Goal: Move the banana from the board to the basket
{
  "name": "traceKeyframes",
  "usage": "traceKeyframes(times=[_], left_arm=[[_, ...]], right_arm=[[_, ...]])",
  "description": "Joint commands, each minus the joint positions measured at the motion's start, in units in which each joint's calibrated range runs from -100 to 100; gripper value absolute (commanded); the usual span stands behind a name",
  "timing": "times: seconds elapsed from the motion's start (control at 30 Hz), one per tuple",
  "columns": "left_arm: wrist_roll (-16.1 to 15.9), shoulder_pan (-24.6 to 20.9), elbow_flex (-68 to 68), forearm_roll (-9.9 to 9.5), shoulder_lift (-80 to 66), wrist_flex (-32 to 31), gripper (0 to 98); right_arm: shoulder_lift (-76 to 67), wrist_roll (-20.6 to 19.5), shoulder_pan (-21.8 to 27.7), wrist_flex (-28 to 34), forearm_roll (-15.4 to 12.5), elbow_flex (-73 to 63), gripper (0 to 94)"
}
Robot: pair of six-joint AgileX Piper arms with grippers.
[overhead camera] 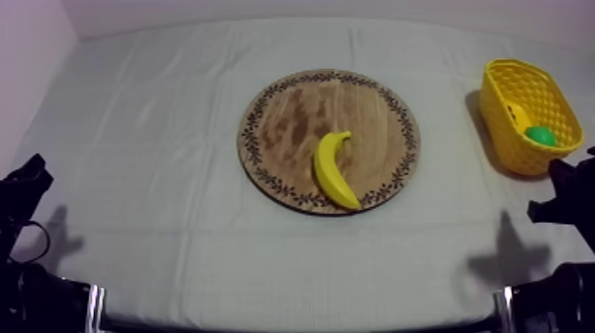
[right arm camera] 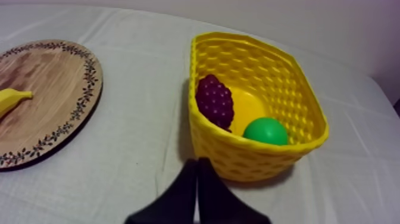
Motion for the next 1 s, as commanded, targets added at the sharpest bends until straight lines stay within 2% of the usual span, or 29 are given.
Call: traceKeyframes(times=[0.0, 0.67, 0.83, 0.97], left_arm=[[0.0, 0.0, 0.0, -0.01, 0.0, 0.0, 0.1], [0.0, 0.0, 0.0, -0.01, 0.0, 0.0, 0.1], [0.0, 0.0, 0.0, -0.01, 0.0, 0.0, 0.1], [0.0, 0.0, 0.0, -0.01, 0.0, 0.0, 0.1]], right_arm=[[0.0, 0.0, 0.0, 0.0, 0.0, 0.0, 0.4], [0.0, 0.0, -0.2, 0.0, 0.0, 0.0, 0.4], [0.0, 0.2, -2.7, 0.0, 0.1, 0.0, 0.4], [0.1, 0.0, -7.0, 0.0, 0.1, 0.0, 0.6]])
